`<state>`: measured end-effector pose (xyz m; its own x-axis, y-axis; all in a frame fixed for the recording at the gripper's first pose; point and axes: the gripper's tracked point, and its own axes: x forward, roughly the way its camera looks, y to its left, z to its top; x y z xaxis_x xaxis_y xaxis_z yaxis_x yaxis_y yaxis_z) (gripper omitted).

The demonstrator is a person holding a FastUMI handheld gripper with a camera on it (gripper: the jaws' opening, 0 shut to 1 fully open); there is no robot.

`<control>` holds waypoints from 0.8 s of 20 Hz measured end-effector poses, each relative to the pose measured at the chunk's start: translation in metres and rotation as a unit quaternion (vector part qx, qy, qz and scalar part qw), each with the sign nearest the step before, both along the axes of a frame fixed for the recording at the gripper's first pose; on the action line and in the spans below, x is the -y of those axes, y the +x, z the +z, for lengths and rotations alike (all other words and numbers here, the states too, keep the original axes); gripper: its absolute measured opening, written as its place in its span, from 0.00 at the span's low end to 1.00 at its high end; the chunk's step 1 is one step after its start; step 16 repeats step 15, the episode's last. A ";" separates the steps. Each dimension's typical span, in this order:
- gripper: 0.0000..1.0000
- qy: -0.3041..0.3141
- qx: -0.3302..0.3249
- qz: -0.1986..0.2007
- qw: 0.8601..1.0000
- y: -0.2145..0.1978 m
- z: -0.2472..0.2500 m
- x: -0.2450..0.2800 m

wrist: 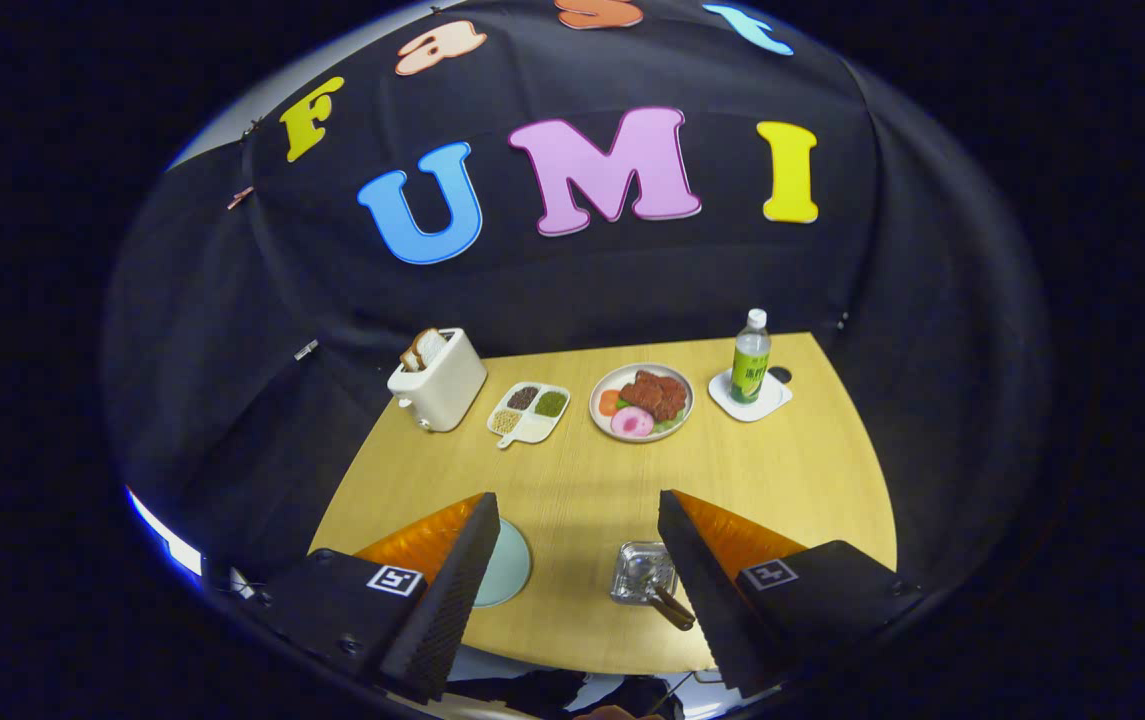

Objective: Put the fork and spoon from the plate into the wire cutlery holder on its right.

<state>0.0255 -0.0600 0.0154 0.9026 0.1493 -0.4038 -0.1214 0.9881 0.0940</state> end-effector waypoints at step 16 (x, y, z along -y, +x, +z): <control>0.99 -0.014 0.222 0.012 0.975 -0.035 0.106 -0.025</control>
